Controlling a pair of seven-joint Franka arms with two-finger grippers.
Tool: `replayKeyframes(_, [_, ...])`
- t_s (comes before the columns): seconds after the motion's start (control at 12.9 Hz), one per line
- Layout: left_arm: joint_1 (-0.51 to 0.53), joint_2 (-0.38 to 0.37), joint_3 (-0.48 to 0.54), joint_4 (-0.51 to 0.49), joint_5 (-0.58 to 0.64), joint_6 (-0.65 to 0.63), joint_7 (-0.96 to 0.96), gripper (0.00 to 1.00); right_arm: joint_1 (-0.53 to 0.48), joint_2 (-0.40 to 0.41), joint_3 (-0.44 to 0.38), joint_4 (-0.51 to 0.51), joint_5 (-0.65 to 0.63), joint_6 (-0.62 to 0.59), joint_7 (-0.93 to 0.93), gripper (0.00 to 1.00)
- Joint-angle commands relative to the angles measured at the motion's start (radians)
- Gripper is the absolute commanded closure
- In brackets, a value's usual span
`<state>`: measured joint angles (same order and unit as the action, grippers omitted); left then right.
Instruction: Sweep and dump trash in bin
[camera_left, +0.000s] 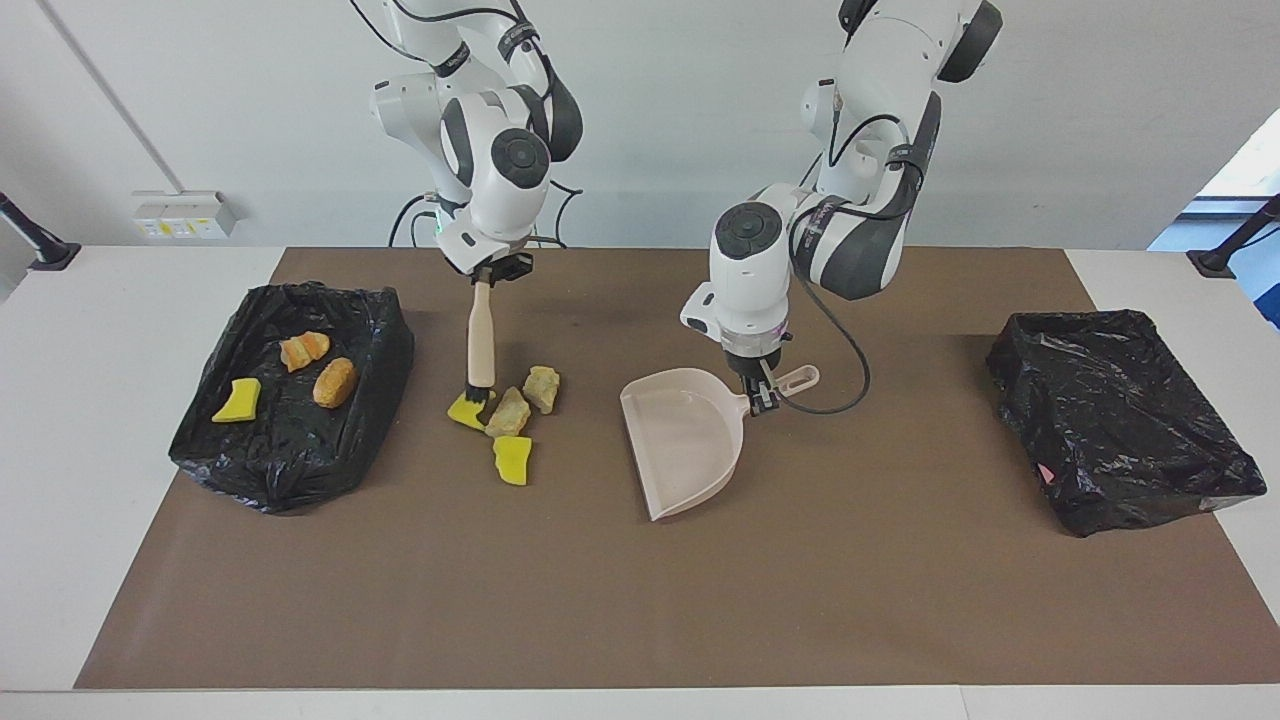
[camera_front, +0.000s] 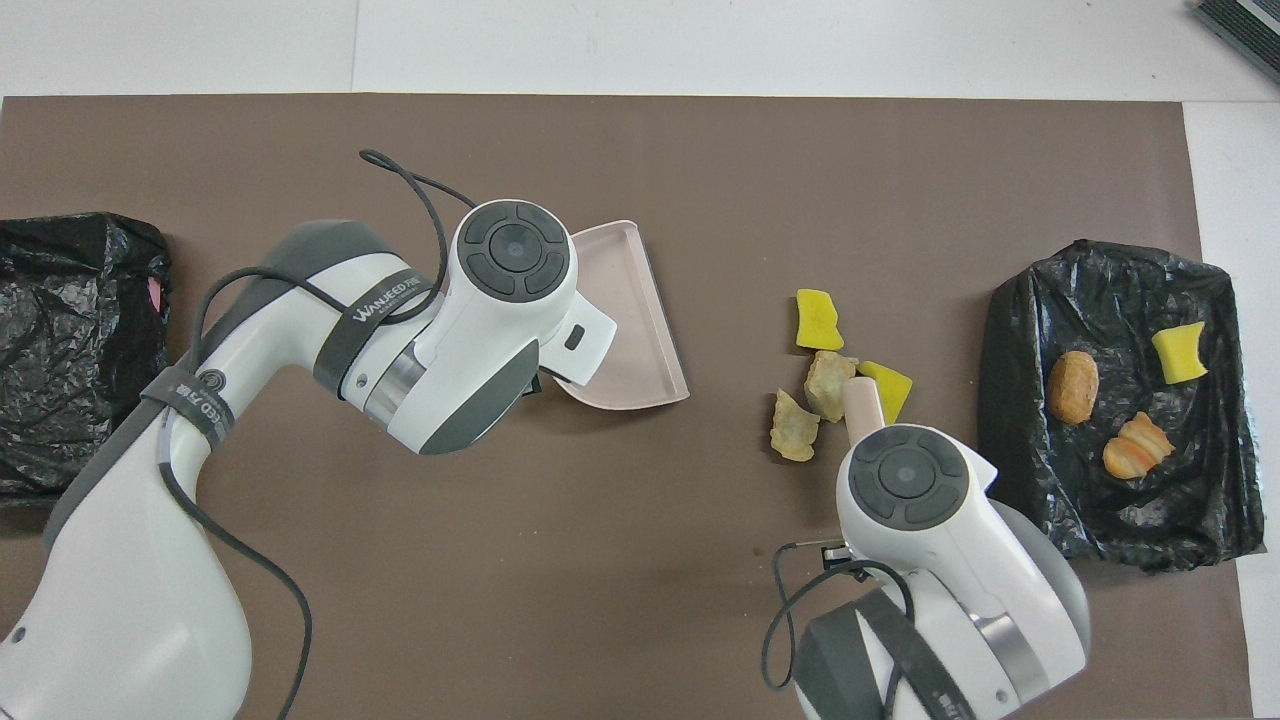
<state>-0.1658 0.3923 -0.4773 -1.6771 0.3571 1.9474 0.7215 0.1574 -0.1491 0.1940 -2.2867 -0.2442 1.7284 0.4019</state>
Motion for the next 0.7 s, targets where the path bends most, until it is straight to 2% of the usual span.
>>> replayKeyframes(0.0, [0.008,-0.081,-0.001,-0.121,0.013,0.059,0.03,1.0,-0.076,0.034,0.013,0.003,-0.099,0.016,-0.029,1.0])
replayKeyframes(0.39, [0.008,-0.112,-0.001,-0.191,0.003,0.1,0.016,1.0,-0.073,0.123,0.016,0.015,-0.133,0.069,-0.025,1.0])
replayKeyframes(0.62, [0.012,-0.124,-0.001,-0.217,0.003,0.113,0.01,1.0,-0.03,0.19,0.021,0.048,-0.083,0.085,-0.017,1.0])
